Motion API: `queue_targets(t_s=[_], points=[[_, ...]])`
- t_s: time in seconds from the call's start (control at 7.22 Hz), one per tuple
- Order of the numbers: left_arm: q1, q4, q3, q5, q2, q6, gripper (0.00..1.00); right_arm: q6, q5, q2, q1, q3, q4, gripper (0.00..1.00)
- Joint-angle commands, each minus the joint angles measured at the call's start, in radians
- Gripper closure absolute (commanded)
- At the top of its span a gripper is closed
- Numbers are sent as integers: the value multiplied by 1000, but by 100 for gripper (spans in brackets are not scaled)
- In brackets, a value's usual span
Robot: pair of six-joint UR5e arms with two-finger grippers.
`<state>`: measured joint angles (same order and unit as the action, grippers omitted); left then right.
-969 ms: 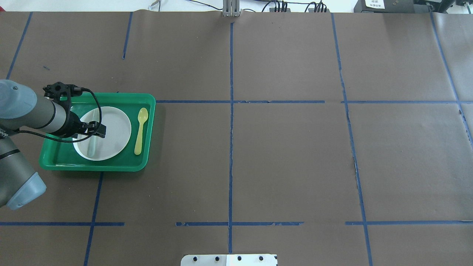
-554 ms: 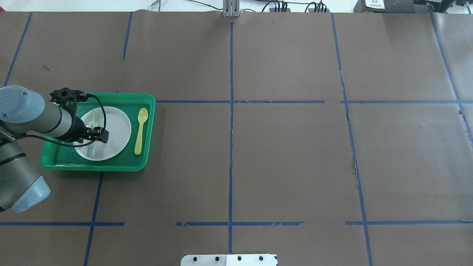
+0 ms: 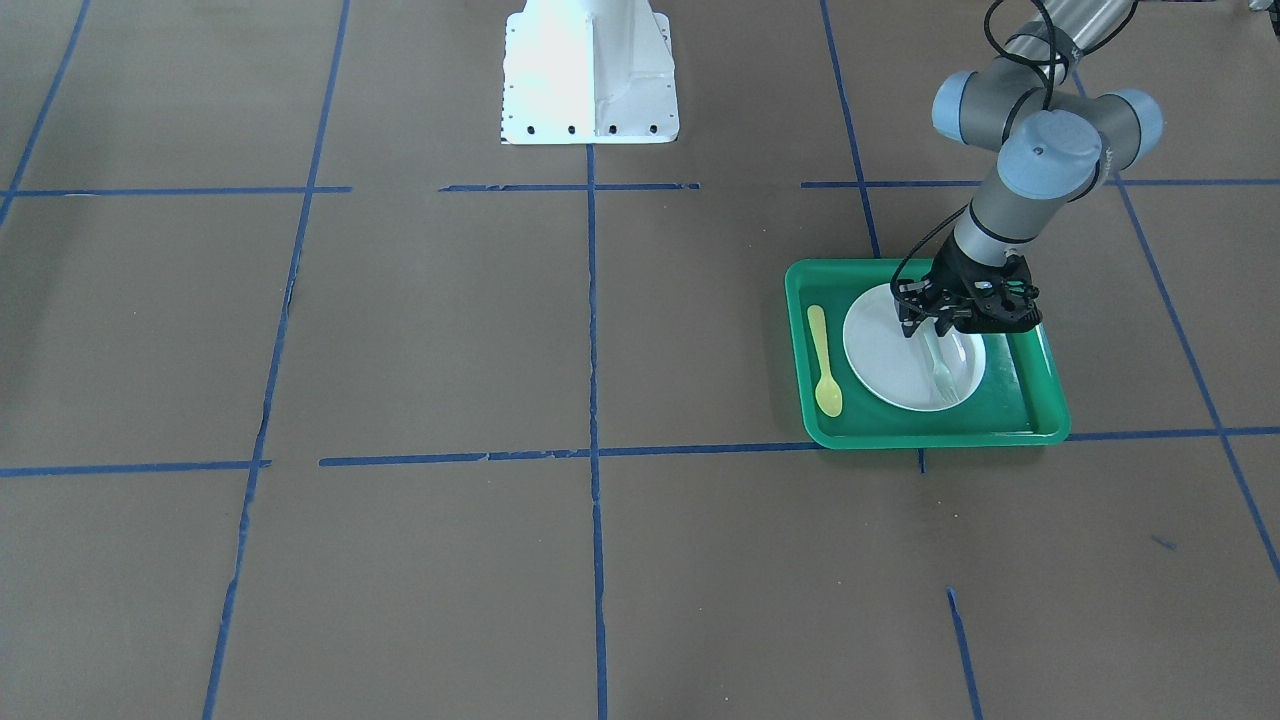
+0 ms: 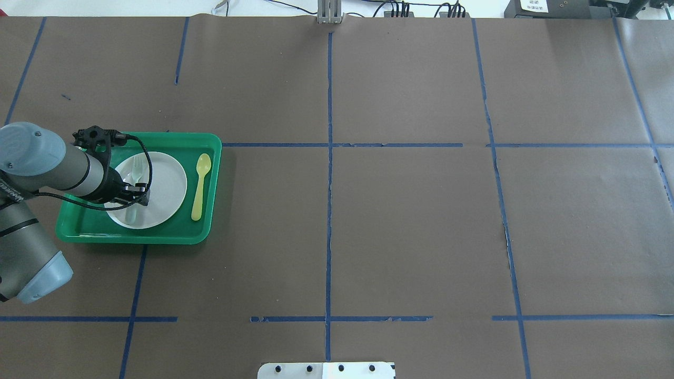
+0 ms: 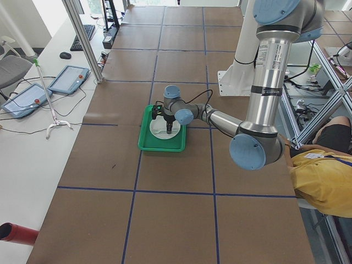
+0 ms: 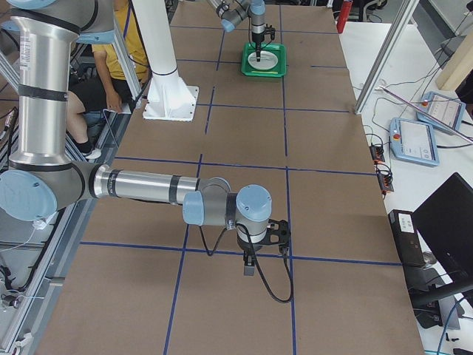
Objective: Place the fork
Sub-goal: 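Lower the left gripper and close it on the white fork's handle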
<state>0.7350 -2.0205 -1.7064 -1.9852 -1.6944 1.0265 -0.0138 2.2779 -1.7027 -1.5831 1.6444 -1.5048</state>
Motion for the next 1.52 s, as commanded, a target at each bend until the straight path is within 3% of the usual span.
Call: queue_targets(t_s=[0.0,0.28,0.55,0.97,1.38], points=[[1,0,1,-3,7,-3,50,0,-1,0,0,0,0,0],[1,0,1,-6,7,-3,61,0,0,0,0,0,0,0],[1,6,-2,-11,4,-5,98,0,0,0,0,0,0,0],[7,12,-30,-14,6,-8,100,0,0,0,0,0,0,0],[103,14,-91,-130,13,-22,100,0,0,0,0,0,2,0]])
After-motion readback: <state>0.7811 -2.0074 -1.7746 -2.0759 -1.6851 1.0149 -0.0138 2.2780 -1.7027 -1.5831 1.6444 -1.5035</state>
